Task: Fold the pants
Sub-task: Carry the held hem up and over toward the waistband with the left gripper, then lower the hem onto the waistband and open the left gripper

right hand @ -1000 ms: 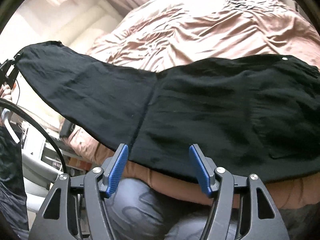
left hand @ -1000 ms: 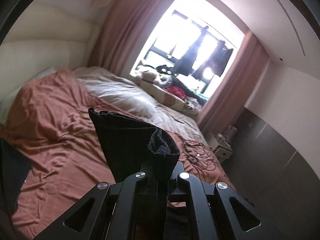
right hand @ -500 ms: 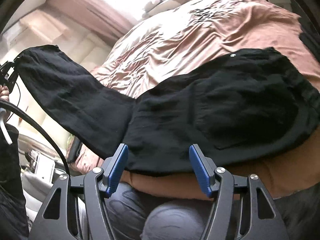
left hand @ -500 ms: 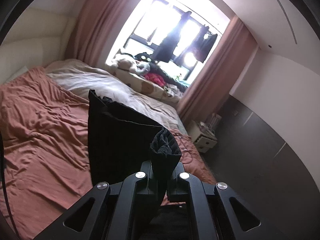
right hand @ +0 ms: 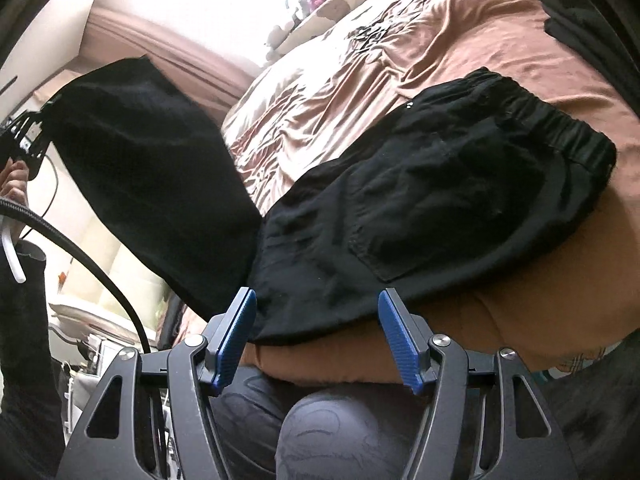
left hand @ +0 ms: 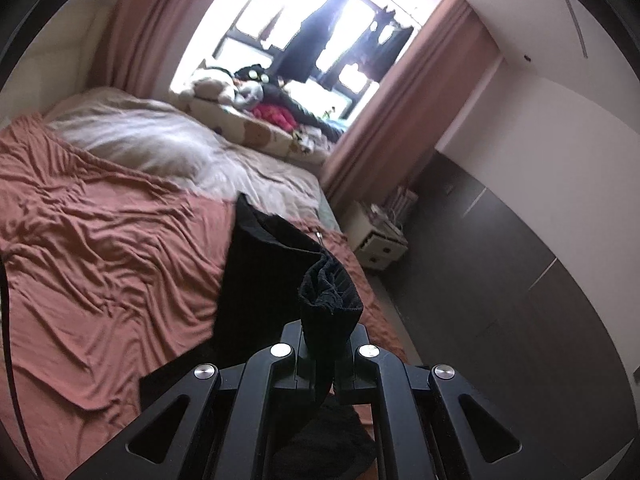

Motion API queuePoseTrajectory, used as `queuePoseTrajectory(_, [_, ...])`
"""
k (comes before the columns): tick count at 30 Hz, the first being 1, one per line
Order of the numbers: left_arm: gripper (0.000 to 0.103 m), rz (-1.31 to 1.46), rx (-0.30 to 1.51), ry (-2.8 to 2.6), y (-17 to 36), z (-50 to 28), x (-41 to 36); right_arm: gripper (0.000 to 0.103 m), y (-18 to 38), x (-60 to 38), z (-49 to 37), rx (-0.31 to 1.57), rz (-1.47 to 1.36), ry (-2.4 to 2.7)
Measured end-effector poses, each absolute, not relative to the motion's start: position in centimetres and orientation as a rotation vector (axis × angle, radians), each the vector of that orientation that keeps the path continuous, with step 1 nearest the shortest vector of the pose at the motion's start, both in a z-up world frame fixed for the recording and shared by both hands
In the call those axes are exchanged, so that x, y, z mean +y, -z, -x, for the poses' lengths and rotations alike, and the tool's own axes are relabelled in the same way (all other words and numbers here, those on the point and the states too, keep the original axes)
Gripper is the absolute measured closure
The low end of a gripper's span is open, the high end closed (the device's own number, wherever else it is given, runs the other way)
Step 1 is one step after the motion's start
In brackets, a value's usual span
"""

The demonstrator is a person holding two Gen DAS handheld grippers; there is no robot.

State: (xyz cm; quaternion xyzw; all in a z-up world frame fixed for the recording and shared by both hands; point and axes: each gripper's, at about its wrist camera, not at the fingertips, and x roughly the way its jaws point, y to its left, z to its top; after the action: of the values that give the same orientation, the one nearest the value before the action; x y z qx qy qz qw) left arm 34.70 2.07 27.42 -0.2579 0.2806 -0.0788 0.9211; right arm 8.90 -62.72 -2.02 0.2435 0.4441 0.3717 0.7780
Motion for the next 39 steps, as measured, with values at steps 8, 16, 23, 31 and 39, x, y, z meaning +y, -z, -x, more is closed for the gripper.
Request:
queuePoseTrajectory(8, [0.098,0.535,0.667,0.203,-23.2,-38.5,-2.5,0.041,3.4,-65.2,-8.4,0.978,-0.573,-0.765])
queuePoseTrajectory(16, [0.098,0.564,0.705,0.232,-18.6,-40.7,-4.8,0.041,4.7,-67.1,-8.1,0.995,-0.613,-0.719])
queuePoseTrajectory(23, [0.098,0.490,0.816,0.360,-12.1,-41.6,-9.0,0.041,5.6,-68.1,-7.2,1.002,-0.636,-0.685])
queuePoseTrajectory(31, [0.098,0.449,0.892,0.519,-8.7,-41.3,-14.3,0.041,6.2,-69.4,-5.9,1.022,-0.669,-0.631])
queuePoseTrajectory(39, [0.098,0.406,0.953,0.631,-6.9,-40.7,-20.6,0.041,6.2,-71.2,-4.7,1.019,-0.703,-0.567])
